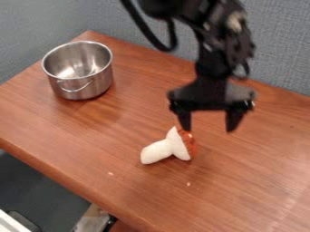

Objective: Put the mushroom in the metal pot

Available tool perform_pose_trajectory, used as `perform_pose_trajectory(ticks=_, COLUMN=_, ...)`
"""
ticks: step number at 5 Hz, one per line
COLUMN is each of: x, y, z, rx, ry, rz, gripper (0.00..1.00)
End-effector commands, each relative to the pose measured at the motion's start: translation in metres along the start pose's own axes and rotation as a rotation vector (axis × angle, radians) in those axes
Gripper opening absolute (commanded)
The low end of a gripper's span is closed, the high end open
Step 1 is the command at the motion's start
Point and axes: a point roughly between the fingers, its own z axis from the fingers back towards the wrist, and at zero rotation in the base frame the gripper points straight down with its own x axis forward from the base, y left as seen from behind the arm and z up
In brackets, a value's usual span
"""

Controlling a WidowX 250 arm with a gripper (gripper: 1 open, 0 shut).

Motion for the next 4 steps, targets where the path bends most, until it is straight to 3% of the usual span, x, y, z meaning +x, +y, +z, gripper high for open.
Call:
perform_pose_trajectory(ticks=1, x=0.007, y=0.002, z=-0.003, rx=-0.027, ry=-0.056, rz=-0.074, gripper=1.0)
perform_pose_trajectory(ticks=2, x=0.002, y=0.018, z=-0.019, rx=-0.034, ry=-0.056, rz=-0.133, gripper=1.0)
perform_pose_trajectory(ticks=4, x=0.032, y=0.048, z=-0.008, rx=-0.076, ry=-0.091, rz=-0.16, gripper=1.0)
